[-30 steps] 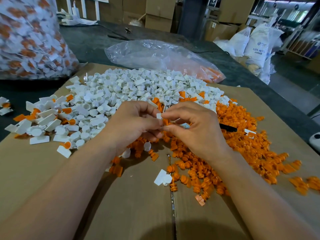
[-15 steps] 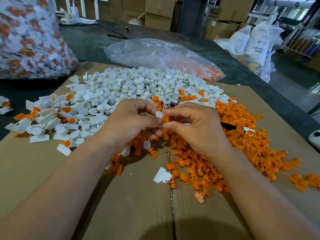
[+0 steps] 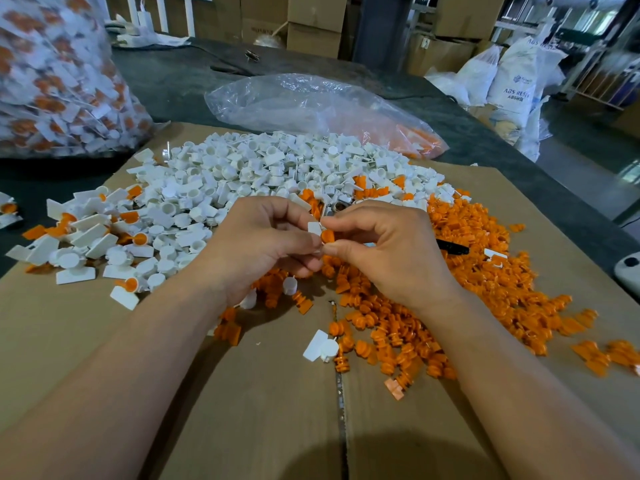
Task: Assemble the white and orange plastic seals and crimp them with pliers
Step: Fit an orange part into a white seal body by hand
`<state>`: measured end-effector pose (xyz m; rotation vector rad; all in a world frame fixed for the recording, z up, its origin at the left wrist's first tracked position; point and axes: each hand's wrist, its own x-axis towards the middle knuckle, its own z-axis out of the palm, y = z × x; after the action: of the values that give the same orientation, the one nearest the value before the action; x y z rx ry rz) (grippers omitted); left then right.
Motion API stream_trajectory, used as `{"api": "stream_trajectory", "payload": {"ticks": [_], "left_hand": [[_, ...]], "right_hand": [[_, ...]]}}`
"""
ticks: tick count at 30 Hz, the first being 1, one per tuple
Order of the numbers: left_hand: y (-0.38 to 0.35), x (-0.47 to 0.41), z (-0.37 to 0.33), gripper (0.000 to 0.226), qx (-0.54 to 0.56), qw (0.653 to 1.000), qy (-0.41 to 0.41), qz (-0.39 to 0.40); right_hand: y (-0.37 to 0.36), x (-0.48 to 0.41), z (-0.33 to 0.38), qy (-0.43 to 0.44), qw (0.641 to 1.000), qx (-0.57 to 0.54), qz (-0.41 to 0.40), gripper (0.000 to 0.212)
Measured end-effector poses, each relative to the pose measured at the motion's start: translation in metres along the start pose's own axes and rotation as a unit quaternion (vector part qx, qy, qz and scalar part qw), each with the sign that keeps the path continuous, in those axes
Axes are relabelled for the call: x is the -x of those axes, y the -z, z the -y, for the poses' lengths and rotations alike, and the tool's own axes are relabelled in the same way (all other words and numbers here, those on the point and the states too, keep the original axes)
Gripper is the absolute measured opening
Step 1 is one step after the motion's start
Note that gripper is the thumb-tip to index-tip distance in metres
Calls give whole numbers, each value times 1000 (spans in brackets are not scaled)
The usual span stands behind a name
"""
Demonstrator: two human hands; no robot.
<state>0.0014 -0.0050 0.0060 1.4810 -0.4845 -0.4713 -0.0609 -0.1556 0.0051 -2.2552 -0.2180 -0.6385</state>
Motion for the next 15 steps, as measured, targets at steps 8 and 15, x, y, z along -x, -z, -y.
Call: {"api": "stream_trajectory", "payload": {"ticks": [8,15], "left_hand": [[-3,0,1,16,-12,999,-21,-21],[-3,0,1,17,-9,999,-31,-29]], "right_hand": [[-3,2,1,20,1000,2,-7,32],[-1,0,2,39,999,4,-5,26]]}}
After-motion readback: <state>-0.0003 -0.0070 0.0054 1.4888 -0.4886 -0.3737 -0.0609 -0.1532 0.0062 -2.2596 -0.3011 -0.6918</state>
